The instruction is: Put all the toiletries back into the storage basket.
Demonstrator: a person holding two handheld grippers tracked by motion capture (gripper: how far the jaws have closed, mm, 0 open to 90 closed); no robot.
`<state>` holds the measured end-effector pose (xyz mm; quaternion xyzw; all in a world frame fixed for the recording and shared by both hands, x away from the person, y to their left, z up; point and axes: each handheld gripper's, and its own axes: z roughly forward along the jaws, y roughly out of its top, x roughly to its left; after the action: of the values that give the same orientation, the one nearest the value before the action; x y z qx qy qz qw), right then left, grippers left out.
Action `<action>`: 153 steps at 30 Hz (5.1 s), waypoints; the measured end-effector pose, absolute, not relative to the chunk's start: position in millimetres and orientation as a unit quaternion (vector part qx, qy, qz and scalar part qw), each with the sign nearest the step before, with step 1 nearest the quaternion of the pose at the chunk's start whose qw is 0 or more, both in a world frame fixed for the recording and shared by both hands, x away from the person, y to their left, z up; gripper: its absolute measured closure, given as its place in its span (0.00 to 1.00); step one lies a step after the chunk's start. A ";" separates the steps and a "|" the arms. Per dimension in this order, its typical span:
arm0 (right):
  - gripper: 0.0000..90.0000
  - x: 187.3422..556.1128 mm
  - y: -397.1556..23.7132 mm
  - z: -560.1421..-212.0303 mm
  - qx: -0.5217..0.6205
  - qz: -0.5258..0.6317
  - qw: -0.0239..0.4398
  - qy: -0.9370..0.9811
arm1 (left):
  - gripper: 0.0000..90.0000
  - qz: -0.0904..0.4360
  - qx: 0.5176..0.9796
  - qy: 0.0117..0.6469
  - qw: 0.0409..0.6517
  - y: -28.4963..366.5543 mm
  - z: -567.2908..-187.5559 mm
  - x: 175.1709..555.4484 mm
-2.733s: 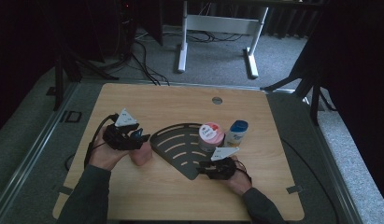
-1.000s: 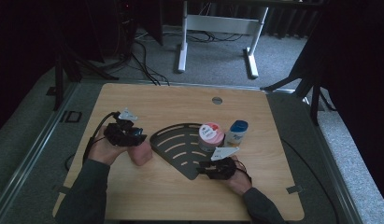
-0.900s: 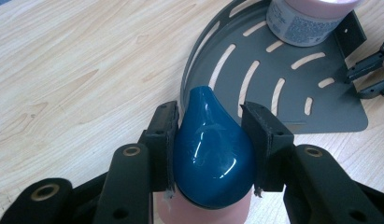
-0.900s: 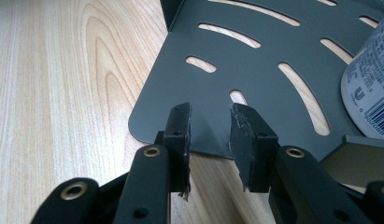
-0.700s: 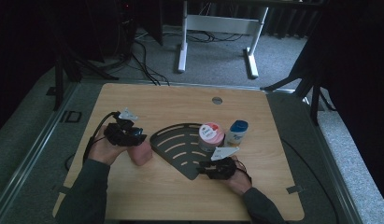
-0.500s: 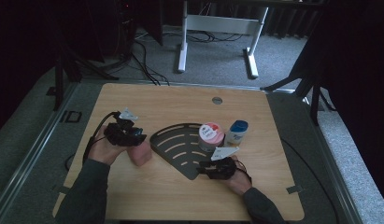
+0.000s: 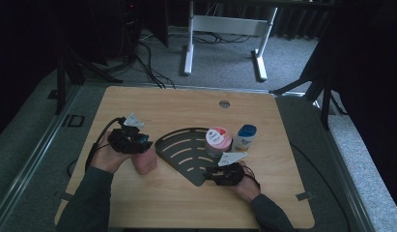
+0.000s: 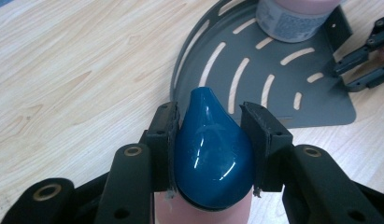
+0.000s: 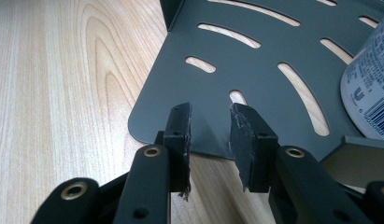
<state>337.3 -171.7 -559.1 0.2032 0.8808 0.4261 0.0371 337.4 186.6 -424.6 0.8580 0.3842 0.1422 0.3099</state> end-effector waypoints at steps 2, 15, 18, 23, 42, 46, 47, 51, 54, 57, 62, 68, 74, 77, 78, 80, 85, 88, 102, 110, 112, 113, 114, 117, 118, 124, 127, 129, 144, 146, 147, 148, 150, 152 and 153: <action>0.76 337.3 -171.7 -559.1 0.203 0.426 0.038 0.881 | 0.65 0.140 0.859 0.380 0.312 184.7 -423.5 336.0; 0.76 337.4 -171.7 -559.1 0.204 0.426 0.037 0.881 | 0.65 0.128 0.868 0.350 0.328 170.1 -418.5 328.2; 0.76 337.3 -171.6 -559.1 0.204 0.426 0.037 0.881 | 0.65 0.127 0.870 0.346 0.329 167.5 -418.1 327.6; 0.76 337.3 -171.7 -559.0 0.204 0.426 0.036 0.881 | 0.65 0.121 0.872 0.341 0.330 162.7 -418.2 326.9; 0.76 337.5 -171.6 -559.1 0.204 0.426 0.036 0.881 | 0.65 0.101 0.885 0.307 0.336 135.9 -418.5 320.8; 0.76 337.5 -171.6 -559.1 0.204 0.426 0.036 0.881 | 0.65 0.096 0.887 0.300 0.338 131.0 -417.3 318.3; 0.76 337.5 -171.6 -559.1 0.204 0.426 0.036 0.881 | 0.65 0.095 0.888 0.297 0.338 129.9 -416.9 317.6; 0.76 337.5 -171.6 -559.1 0.204 0.426 0.036 0.881 | 0.65 0.091 0.889 0.291 0.341 124.8 -416.0 315.1; 0.76 337.5 -171.6 -559.1 0.204 0.426 0.036 0.881 | 0.65 0.088 0.892 0.282 0.343 121.2 -414.9 313.6; 0.76 337.6 -171.6 -559.1 0.204 0.426 0.036 0.881 | 0.65 0.081 0.892 0.277 0.347 117.6 -414.4 312.8; 0.76 337.6 -171.6 -559.1 0.204 0.425 0.036 0.881 | 0.65 0.075 0.896 0.267 0.346 109.2 -414.9 310.5; 0.76 337.6 -171.6 -559.0 0.204 0.425 0.037 0.881 | 0.65 0.068 0.901 0.257 0.344 100.7 -415.9 309.7; 0.76 337.5 -171.6 -559.0 0.204 0.425 0.037 0.881 | 0.65 0.062 0.907 0.241 0.339 87.8 -416.1 311.8; 0.76 337.4 -171.5 -559.0 0.204 0.425 0.037 0.881 | 0.65 0.063 0.908 0.237 0.339 83.5 -415.9 312.7; 0.76 337.5 -171.6 -559.0 0.204 0.425 0.037 0.881 | 0.65 0.061 0.907 0.238 0.343 82.2 -415.6 313.7; 0.76 337.7 -171.6 -559.0 0.203 0.425 0.037 0.881 | 0.65 0.061 0.906 0.236 0.346 79.9 -414.7 315.4; 0.76 337.6 -171.5 -559.1 0.202 0.425 0.038 0.881 | 0.65 0.065 0.907 0.234 0.344 73.2 -413.7 319.7; 0.76 337.7 -171.5 -559.1 0.203 0.426 0.038 0.881 | 0.65 0.064 0.907 0.234 0.344 70.3 -413.0 323.3; 0.77 337.4 -171.3 -559.1 0.202 0.425 0.040 0.882 | 0.65 0.063 0.903 0.245 0.348 63.3 -412.2 339.7; 0.77 337.1 -171.1 -559.0 0.202 0.425 0.041 0.882 | 0.65 0.075 0.899 0.256 0.348 57.0 -409.5 351.6; 0.77 337.2 -171.1 -559.1 0.202 0.425 0.041 0.881 | 0.65 0.076 0.897 0.260 0.348 56.6 -410.1 354.5; 0.77 337.3 -171.1 -559.1 0.202 0.425 0.041 0.881 | 0.65 0.077 0.898 0.261 0.346 56.2 -410.3 356.0; 0.77 337.3 -171.1 -559.1 0.202 0.425 0.041 0.881 | 0.65 0.079 0.897 0.264 0.346 55.4 -410.8 357.2; 0.77 337.3 -171.1 -559.1 0.202 0.425 0.041 0.881 | 0.65 0.081 0.896 0.267 0.344 54.5 -411.3 360.3; 0.77 337.3 -171.1 -559.1 0.202 0.425 0.041 0.881 | 0.65 0.082 0.896 0.270 0.343 54.0 -411.5 363.3; 0.77 337.2 -171.1 -559.1 0.202 0.425 0.040 0.881 | 0.65 0.090 0.893 0.283 0.337 51.4 -412.4 372.1; 0.77 337.3 -171.1 -559.1 0.202 0.425 0.041 0.881 | 0.65 0.095 0.892 0.287 0.335 50.8 -412.3 376.4; 0.77 337.3 -171.1 -559.1 0.202 0.425 0.041 0.881 | 0.65 0.098 0.890 0.292 0.337 51.0 -412.3 379.3; 0.77 337.6 -171.2 -559.2 0.200 0.426 0.042 0.881 | 0.65 0.117 0.874 0.331 0.337 51.6 -417.7 399.6; 0.77 337.6 -171.2 -559.1 0.201 0.425 0.041 0.881 | 0.65 0.120 0.872 0.334 0.338 50.0 -416.8 401.6; 0.77 337.5 -171.2 -559.1 0.201 0.425 0.041 0.881 | 0.65 0.122 0.873 0.333 0.336 49.3 -416.0 403.1; 0.77 337.4 -171.2 -559.1 0.201 0.425 0.041 0.881 | 0.65 0.124 0.872 0.334 0.336 48.1 -415.2 404.6; 0.77 337.5 -171.2 -559.1 0.201 0.425 0.041 0.882 | 0.65 0.126 0.872 0.334 0.335 47.0 -413.9 406.8; 0.77 337.3 -171.1 -559.1 0.201 0.425 0.042 0.881 | 0.65 0.126 0.870 0.336 0.337 46.4 -413.4 409.3; 0.77 337.2 -171.0 -559.1 0.201 0.425 0.042 0.881 | 0.65 0.126 0.868 0.339 0.340 46.5 -413.7 410.6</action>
<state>337.2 -171.0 -559.1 0.2013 0.8813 0.4254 0.0423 410.6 46.5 -413.7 0.8683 0.3387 0.1263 0.3398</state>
